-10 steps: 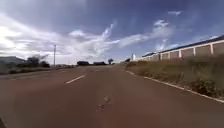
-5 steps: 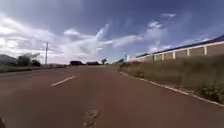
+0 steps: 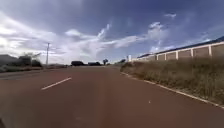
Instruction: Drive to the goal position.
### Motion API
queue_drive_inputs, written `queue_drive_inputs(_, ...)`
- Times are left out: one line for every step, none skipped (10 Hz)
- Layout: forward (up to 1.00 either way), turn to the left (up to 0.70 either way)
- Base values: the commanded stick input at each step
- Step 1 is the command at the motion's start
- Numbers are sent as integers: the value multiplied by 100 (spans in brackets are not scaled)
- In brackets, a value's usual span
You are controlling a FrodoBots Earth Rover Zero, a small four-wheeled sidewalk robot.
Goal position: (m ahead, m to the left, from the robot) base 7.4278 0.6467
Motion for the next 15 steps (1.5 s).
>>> queue_drive_inputs(100, 0)
queue_drive_inputs(100, 0)
queue_drive_inputs(100, 0)
queue_drive_inputs(100, 0)
queue_drive_inputs(100, 0)
queue_drive_inputs(100, 0)
queue_drive_inputs(100, 0)
queue_drive_inputs(100, 0)
queue_drive_inputs(100, 0)
queue_drive_inputs(100, 0)
queue_drive_inputs(100, 0)
queue_drive_inputs(100, 0)
queue_drive_inputs(100, 0)
queue_drive_inputs(100, 0)
queue_drive_inputs(100, 0)
